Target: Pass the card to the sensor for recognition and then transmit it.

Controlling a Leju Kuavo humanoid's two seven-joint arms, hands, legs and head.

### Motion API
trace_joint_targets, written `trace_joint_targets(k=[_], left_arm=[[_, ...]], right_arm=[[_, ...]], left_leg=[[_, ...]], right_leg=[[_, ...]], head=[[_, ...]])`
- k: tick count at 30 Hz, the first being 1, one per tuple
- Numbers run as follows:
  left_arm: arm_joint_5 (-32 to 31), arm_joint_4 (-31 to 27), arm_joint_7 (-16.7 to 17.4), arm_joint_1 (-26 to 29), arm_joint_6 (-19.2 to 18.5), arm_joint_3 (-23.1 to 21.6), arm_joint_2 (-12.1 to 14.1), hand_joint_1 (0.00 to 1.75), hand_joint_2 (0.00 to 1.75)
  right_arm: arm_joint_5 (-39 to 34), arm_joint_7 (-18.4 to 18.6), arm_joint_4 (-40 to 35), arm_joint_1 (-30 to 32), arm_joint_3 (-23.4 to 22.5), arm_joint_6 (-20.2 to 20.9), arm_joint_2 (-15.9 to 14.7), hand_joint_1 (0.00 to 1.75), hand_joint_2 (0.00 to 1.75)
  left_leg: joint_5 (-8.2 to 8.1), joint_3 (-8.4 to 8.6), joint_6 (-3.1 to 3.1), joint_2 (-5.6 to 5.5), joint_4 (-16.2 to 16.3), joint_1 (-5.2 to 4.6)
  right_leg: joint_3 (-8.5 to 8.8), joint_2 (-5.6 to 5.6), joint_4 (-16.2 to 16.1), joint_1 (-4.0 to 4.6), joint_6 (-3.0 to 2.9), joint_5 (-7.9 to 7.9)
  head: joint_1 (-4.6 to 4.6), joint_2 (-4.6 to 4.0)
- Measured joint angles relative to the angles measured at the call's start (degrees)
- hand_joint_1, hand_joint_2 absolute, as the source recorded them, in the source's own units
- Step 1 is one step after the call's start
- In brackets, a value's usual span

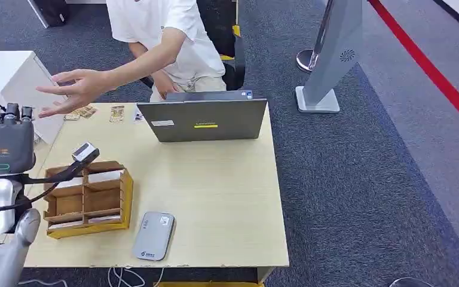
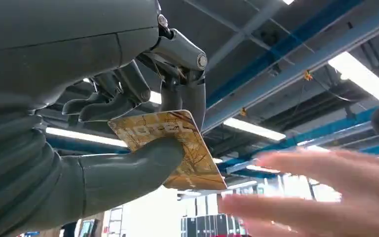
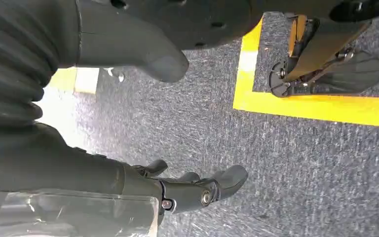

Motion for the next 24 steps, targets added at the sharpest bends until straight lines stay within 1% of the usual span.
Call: trace_joint_targets(k=[3,5,7,10,14,15,19,24], left_arm=[[-0.04,10.7,-0.09,-5.76,3.71,-0.11,-0.74,1.75,1.75],[-0.04,15.52,-0.06,-8.49,4.54,-0.24,-1.14,1.75,1.75],[-0.04,19.32,0.09,-10.51,5.13,-0.5,-1.55,1.75,1.75],[-0.06,24.79,0.09,-12.97,5.07,-1.2,-2.49,1.75,1.75],[-0.07,30.0,0.24,-14.65,5.33,-1.66,-3.87,1.75,1.75],[-0.07,31.01,0.26,-14.78,5.37,-1.75,-4.15,0.0,1.75],[-0.02,34.41,0.35,-14.96,5.5,-2.08,-4.85,0.0,1.75],[0.13,35.42,0.35,-14.36,6.07,-2.08,-5.03,0.0,1.75]], right_arm=[[0.67,0.13,0.33,-0.15,0.78,0.0,0.0,0.0,1.75],[0.83,0.15,0.44,-0.14,1.27,0.0,0.0,0.0,1.75],[0.94,0.35,0.59,-0.15,1.62,0.0,0.0,0.0,1.75],[1.16,0.48,0.61,-0.19,1.9,0.0,0.0,0.0,1.75],[1.4,0.28,0.63,-0.18,2.69,-0.02,0.0,0.0,1.75],[1.53,0.37,0.63,-0.16,2.84,-0.04,0.0,0.0,1.75],[1.7,0.96,0.74,0.16,3.17,-0.09,0.0,0.0,1.75],[1.44,0.98,0.76,0.28,3.17,-0.07,-0.02,0.0,1.75]], left_leg=[[0.01,0.0,0.0,0.01,0.0,0.0],[0.01,0.01,-0.01,0.03,0.0,0.0],[0.01,0.0,-0.01,0.03,0.0,0.0],[0.01,-0.02,-0.01,0.02,0.0,0.0],[0.0,-0.03,0.0,0.07,0.0,-0.01],[-0.01,-0.02,0.0,0.1,0.0,-0.01],[-0.01,-0.03,0.0,0.12,0.0,-0.01],[0.0,-0.04,0.0,0.1,-0.03,0.0]], right_leg=[[-0.01,0.01,0.0,0.0,0.0,0.01],[-0.01,0.02,0.02,0.0,0.0,0.01],[-0.01,0.02,0.02,0.0,-0.01,0.01],[0.0,0.02,0.02,0.0,0.0,0.01],[-0.02,0.07,0.01,-0.01,0.0,0.01],[-0.03,0.12,0.01,-0.01,0.0,0.01],[-0.05,0.16,0.02,0.0,-0.01,0.01],[-0.05,0.16,0.02,0.0,-0.01,0.01]], head=[[0.02,0.0],[0.0,0.0],[0.02,0.0],[0.02,0.0],[0.02,0.0],[0.0,0.0],[0.02,0.0],[0.0,0.0]])
